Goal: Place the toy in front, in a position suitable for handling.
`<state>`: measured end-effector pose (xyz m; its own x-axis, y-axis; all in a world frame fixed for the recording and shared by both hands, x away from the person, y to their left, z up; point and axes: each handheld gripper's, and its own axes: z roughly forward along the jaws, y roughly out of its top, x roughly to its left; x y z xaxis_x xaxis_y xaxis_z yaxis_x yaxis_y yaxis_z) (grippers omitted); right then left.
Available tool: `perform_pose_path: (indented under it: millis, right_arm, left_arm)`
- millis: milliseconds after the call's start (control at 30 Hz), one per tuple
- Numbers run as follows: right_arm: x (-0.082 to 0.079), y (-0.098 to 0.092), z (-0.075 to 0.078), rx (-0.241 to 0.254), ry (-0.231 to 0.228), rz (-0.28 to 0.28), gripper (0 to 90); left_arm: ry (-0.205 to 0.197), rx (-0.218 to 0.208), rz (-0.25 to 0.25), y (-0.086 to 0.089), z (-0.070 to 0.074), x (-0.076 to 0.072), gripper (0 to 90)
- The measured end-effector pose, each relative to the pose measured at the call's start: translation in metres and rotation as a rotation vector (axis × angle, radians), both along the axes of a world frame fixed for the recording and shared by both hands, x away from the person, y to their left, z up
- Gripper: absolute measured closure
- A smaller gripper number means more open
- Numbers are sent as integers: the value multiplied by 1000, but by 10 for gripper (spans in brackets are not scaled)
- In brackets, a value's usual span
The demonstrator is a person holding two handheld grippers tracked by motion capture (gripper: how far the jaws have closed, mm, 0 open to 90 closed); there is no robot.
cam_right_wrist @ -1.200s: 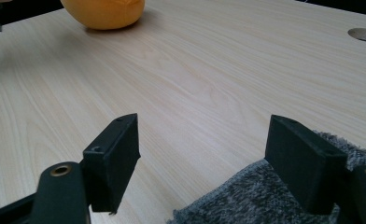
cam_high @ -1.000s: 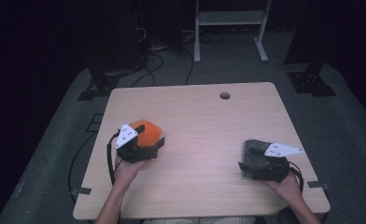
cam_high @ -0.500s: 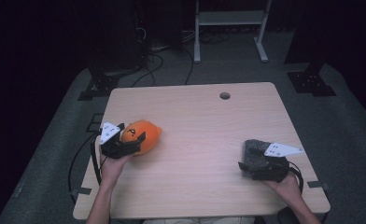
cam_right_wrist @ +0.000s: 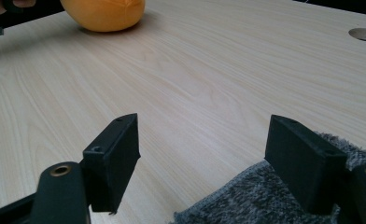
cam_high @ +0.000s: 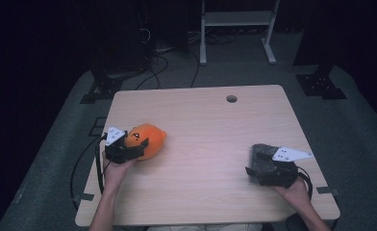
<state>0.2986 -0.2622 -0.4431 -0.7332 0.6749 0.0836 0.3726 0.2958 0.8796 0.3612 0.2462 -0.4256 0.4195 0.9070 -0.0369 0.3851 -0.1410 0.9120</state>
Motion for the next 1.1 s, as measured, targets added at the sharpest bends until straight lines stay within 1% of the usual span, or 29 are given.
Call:
perform_pose_path:
  millis: [33,133,200,267,300,333,367,433,500,567,800,833,933,967,1100]
  right_arm:
    - [0,0,0,0,-2,2,248]
    - [0,0,0,3,0,3,248]
    - [0,0,0,4,-1,3,248]
    - [0,0,0,5,0,3,249]
    - [0,0,0,4,0,4,248]
    - [0,0,0,5,-1,5,249]
    - [0,0,0,4,-1,6,249]
    - [0,0,0,3,-2,7,249]
    - [0,0,0,4,-2,7,249]
    - [-1,0,1,6,-1,9,249]
    - [-1,-1,1,11,0,10,250]
    - [-1,-1,1,12,-1,13,249]
    - [-1,-1,1,12,-2,13,249]
    - [-1,-1,1,12,-3,13,250]
    - [-1,-1,1,12,-3,11,249]
  left_arm:
    - [6,8,6,-1,-1,0,71]
    - [7,29,2,-2,-5,1,72]
    - [11,31,5,-2,-6,1,74]
    - [12,34,6,-2,-6,1,112]
    - [11,46,3,-2,-7,0,112]
    - [16,58,-7,-2,-7,-1,151]
    - [13,62,-11,-3,-7,-2,204]
    - [2,72,-11,-3,-7,-4,260]
    - [3,63,-7,-2,-8,-4,314]
    - [1,64,3,-2,-8,-4,356]
    - [-8,55,15,-3,-6,-5,424]
    - [-16,38,27,-1,-5,-6,430]
    - [-15,27,28,0,-5,-6,438]
    - [-24,11,35,1,-3,-7,441]
    - [-45,-23,35,1,2,-10,446]
